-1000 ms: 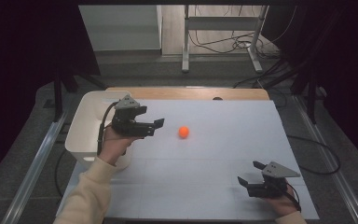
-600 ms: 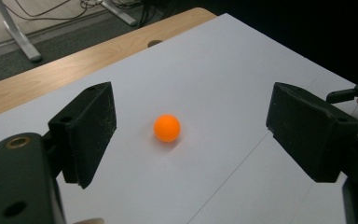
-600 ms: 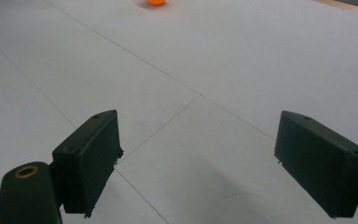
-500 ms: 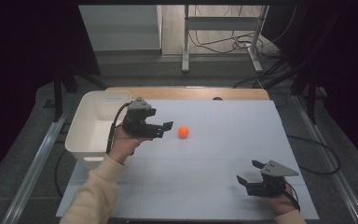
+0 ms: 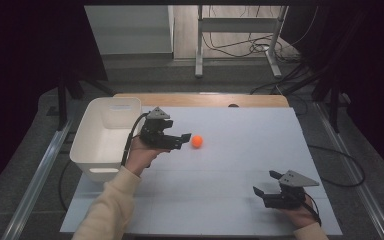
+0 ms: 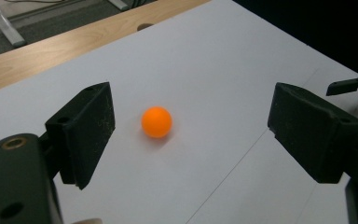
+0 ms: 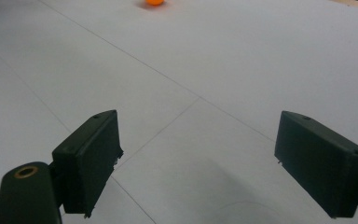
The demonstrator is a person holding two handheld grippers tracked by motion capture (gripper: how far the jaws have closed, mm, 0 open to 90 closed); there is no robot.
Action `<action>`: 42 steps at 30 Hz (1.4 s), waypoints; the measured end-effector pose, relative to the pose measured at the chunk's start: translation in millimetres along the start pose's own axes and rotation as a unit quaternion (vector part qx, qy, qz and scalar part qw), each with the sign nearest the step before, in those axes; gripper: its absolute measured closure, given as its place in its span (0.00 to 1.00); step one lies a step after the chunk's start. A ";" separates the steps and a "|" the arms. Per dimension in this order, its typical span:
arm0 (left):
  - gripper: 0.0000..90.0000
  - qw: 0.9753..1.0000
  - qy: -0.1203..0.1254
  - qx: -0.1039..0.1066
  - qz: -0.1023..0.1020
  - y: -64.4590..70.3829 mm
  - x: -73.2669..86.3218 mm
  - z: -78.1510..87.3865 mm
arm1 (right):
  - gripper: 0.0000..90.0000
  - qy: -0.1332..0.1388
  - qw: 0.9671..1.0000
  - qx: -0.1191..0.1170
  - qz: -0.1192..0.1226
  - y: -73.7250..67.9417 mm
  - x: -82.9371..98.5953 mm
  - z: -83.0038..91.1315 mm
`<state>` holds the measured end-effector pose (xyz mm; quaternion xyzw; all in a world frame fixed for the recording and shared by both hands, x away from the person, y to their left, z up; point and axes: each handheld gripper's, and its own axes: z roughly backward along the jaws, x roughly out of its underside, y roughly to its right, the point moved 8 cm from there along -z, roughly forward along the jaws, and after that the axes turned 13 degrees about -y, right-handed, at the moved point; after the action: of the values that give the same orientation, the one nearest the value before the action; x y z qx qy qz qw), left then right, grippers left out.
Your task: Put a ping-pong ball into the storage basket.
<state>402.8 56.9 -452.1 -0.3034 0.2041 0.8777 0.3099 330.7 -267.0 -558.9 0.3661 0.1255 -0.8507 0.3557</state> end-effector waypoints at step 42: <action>0.13 0.996 -0.084 -0.017 0.007 -10.9 7.7 -64.3 | 0.16 -0.001 1.000 0.004 0.004 -1.3 -0.2 0.6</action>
<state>431.3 32.9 -506.2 -0.2323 0.1646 0.9056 0.3145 329.6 -266.2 -558.4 0.3677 0.1200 -0.8500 0.3577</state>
